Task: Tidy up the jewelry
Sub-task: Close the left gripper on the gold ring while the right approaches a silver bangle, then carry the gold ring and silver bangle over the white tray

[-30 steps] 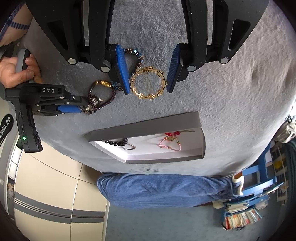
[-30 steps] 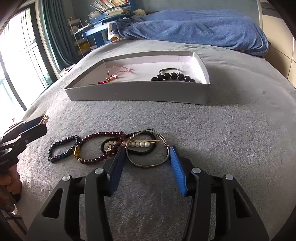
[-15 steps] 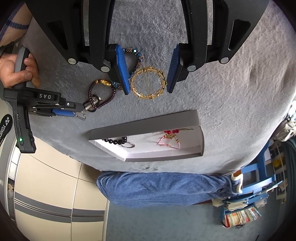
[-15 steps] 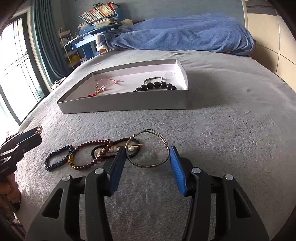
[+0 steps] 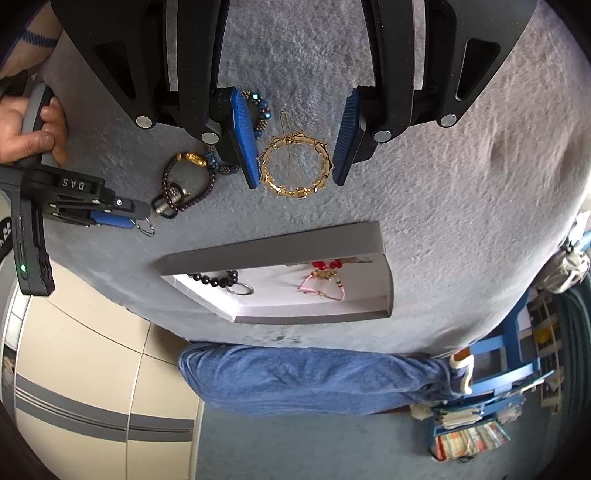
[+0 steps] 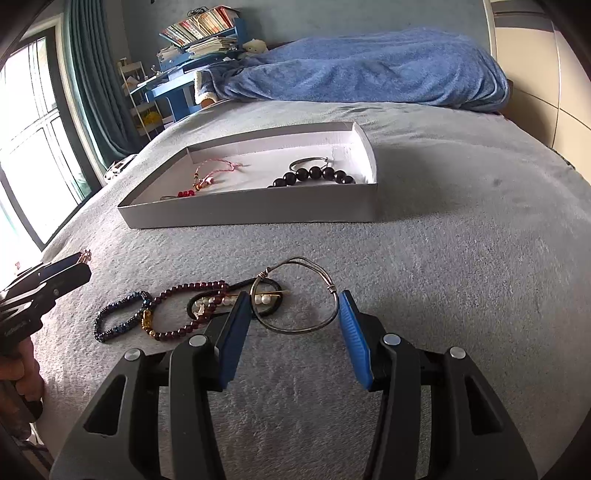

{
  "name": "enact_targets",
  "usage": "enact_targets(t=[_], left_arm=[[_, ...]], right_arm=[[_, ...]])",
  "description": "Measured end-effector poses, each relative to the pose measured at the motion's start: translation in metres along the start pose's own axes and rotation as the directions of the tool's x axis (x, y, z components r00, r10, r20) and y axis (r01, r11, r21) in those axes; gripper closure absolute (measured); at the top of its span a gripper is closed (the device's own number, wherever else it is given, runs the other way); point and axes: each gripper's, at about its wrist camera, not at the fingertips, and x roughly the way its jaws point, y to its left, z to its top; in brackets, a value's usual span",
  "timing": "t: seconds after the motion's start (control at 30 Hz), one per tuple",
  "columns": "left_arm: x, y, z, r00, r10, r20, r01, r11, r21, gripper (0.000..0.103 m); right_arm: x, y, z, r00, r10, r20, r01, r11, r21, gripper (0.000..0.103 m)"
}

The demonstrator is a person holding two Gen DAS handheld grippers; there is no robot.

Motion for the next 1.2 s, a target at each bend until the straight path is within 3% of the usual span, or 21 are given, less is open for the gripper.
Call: enact_targets(t=[0.8,1.2], left_arm=[[0.028,0.007,0.069,0.997,0.000,0.079,-0.003,0.999,0.041,0.061],[0.064,0.006,0.094,0.995,0.017,0.101,-0.024,0.998,0.059,0.061]], right_arm=[[0.001,-0.003,0.062,0.995,-0.002,0.103,0.003,1.000,-0.008,0.054],[0.037,0.019,0.095,0.989,0.002,0.145,0.015,0.993,-0.113,0.054]])
